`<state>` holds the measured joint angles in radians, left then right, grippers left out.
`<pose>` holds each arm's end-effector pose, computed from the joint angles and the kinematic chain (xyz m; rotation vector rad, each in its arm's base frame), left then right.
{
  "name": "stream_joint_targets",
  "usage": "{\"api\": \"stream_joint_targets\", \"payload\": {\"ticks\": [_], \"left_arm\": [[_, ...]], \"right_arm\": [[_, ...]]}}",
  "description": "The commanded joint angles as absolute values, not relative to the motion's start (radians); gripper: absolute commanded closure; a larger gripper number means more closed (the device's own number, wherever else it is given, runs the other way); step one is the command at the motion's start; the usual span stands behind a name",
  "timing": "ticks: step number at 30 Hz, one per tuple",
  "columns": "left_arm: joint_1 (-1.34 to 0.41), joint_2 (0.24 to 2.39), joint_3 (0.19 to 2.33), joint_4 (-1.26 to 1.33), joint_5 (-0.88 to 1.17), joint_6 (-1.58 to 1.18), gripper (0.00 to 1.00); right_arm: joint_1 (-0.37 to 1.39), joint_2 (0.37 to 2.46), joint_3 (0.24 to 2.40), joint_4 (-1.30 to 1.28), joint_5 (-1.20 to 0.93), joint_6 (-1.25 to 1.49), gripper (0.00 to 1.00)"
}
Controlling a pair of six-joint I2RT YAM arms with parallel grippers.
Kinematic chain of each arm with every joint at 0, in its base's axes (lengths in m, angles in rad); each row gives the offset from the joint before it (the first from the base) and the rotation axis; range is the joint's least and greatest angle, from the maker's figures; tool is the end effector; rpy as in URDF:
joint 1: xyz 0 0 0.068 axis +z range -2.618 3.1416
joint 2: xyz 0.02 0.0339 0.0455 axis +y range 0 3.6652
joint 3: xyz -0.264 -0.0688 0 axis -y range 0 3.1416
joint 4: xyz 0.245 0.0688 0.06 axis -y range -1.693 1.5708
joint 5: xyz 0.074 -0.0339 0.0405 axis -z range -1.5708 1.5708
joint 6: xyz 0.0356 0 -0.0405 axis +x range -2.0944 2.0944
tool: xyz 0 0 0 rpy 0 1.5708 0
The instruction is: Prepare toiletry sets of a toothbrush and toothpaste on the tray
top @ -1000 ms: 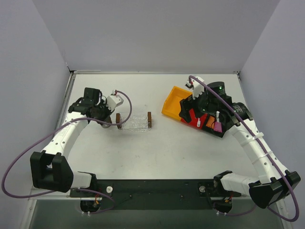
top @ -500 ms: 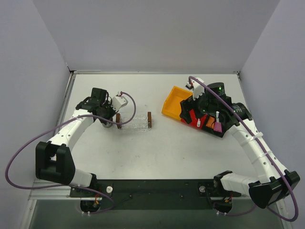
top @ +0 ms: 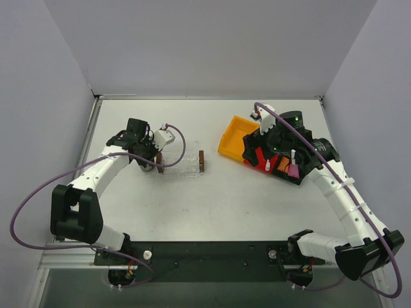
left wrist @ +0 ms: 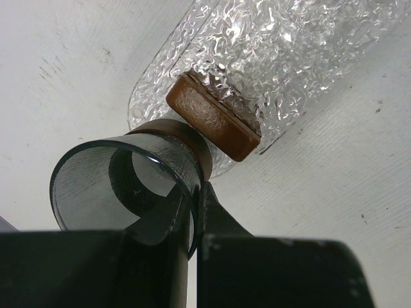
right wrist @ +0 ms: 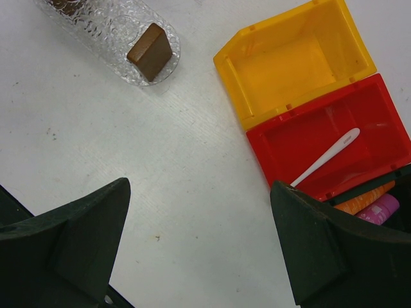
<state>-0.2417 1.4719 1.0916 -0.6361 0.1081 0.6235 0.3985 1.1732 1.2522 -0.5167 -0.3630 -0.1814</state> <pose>0.2916 -0.0758 0.2480 1.1166 2.3235 0.0022 0.2296 0.1104 0.3906 -0.7955 1.8496 0.5027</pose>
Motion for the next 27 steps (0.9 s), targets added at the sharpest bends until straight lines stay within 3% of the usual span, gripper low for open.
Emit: {"api": "stream_joint_targets", "payload": {"ticks": [1,27], "left_arm": [[-0.249,1.465,1.101,-0.554,0.094,0.626,1.00],[-0.264,1.488,1.074,-0.540,0.057,0.634,1.00]], "right_arm": [[0.390,1.155,1.243,-0.520,-0.361,-0.181,0.15],[0.383,1.150,1.236,-0.518,-0.367,-0.179,0.15]]}}
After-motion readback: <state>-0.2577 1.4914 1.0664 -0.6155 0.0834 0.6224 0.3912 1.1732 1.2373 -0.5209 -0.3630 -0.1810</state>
